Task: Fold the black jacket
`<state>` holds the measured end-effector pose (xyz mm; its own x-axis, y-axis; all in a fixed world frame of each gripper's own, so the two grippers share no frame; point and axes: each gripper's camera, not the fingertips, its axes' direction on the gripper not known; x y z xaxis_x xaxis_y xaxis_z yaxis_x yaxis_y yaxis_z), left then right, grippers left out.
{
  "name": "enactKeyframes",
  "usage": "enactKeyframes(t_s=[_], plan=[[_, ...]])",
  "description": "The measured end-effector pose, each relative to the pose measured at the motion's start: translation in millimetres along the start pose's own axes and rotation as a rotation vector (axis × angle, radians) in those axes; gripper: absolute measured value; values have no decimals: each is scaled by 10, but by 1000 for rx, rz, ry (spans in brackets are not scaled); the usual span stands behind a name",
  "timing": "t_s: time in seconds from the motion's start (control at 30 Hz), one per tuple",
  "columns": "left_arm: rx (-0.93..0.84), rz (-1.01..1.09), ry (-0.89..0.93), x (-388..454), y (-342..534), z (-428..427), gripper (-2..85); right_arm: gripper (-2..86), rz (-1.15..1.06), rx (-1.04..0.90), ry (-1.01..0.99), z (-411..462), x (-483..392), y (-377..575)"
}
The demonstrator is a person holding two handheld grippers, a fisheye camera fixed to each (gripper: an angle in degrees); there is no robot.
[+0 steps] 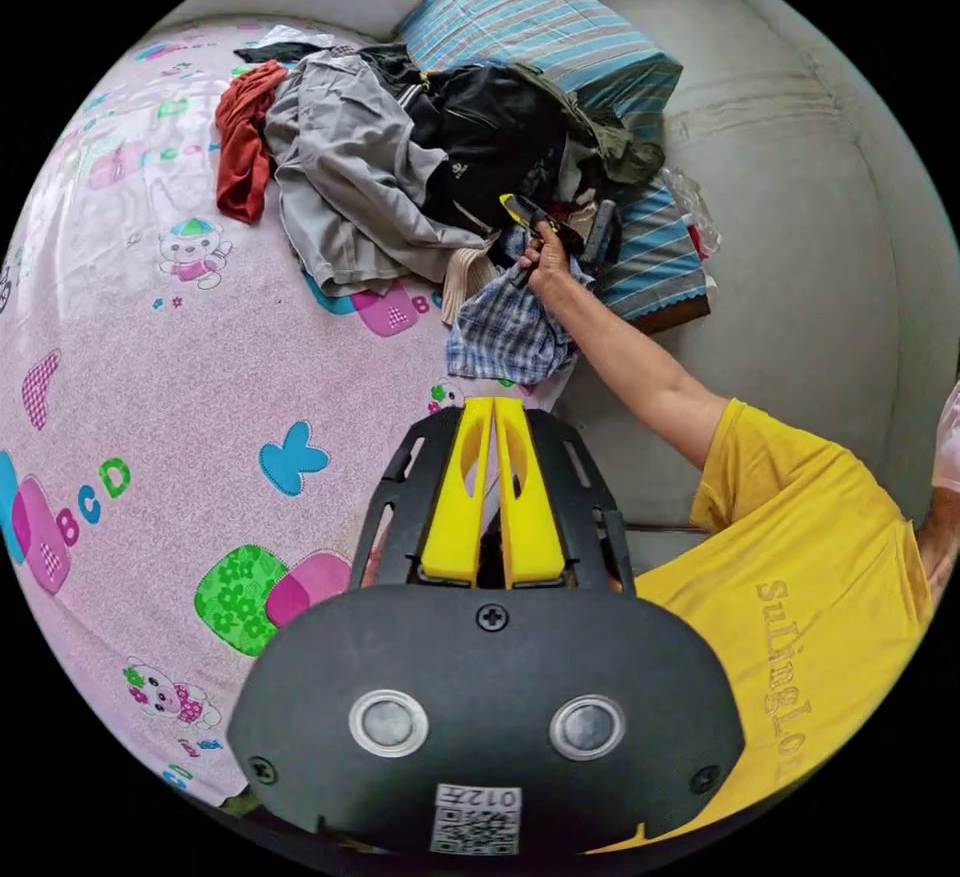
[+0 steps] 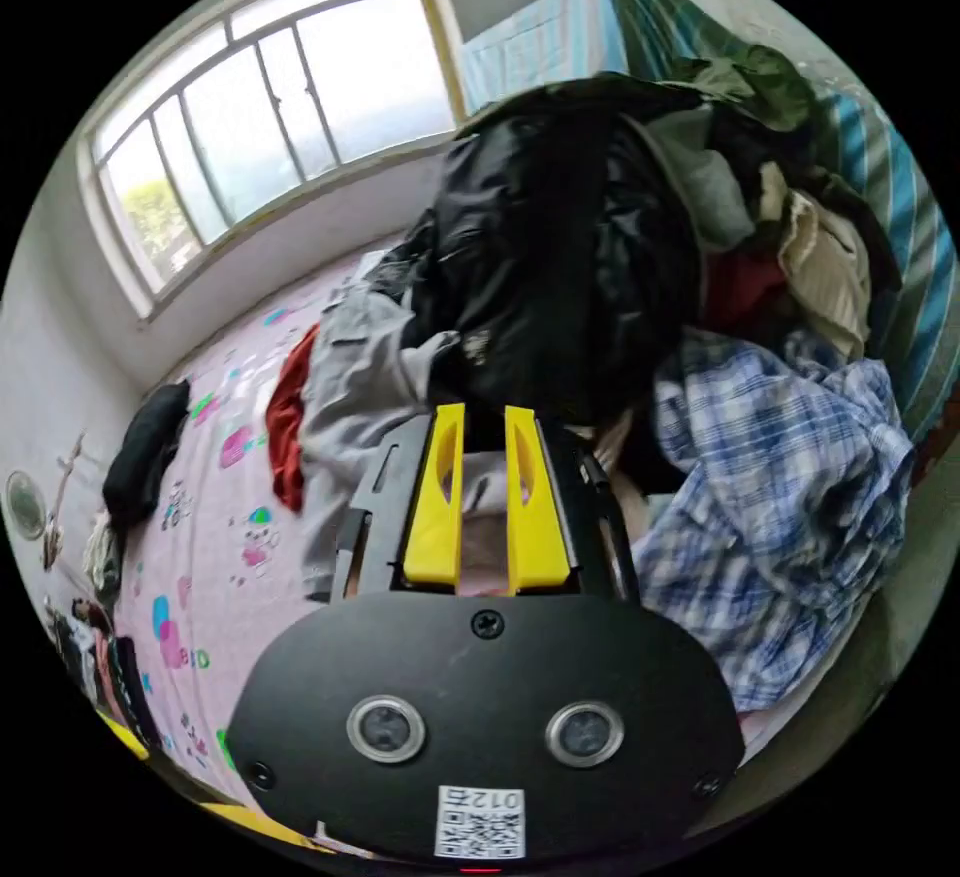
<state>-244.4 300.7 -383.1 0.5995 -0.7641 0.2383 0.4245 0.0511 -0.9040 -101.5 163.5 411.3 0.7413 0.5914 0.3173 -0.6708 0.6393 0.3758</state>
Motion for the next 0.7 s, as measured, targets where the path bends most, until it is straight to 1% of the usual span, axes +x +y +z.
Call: enactKeyframes(t_s=[0.1, 0.2, 0.27, 0.33, 0.4, 0.43, 0.5, 0.6, 0.67, 0.7], plan=[[-16, -32, 10, -129, -457, 102, 5, 99, 31, -7, 37, 99, 512, -302], [-21, -26, -21, -219, -954, 225, 6, 98, -12, -64, -32, 189, 829, -467], [-20, -28, -38, -313, -1382, 358, 8, 63, -33, -107, -25, 182, 959, -501], [-17, -60, -16, -424, -1707, 470, 10, 31, -79, -96, -67, 37, 1061, -481], [-18, -94, 40, -544, -2030, 590, 14, 18, -88, -62, -272, -276, 1310, -422], [-12, -118, 75, -617, -2237, 659, 18, 16, -78, -46, -334, -368, 1394, -405], [25, -148, 111, -696, -2523, 722, 27, 10, -53, 2, -632, -715, 1748, -340], [78, -209, 247, -817, -2942, 827, 65, 6, -118, 46, -816, -1140, 2063, -264], [106, -238, 392, -901, -3215, 928, 102, 5, -140, 73, -905, -1377, 2255, -219], [112, -239, 417, -913, -3271, 950, 112, 5, -155, 89, -958, -1524, 2377, -180]])
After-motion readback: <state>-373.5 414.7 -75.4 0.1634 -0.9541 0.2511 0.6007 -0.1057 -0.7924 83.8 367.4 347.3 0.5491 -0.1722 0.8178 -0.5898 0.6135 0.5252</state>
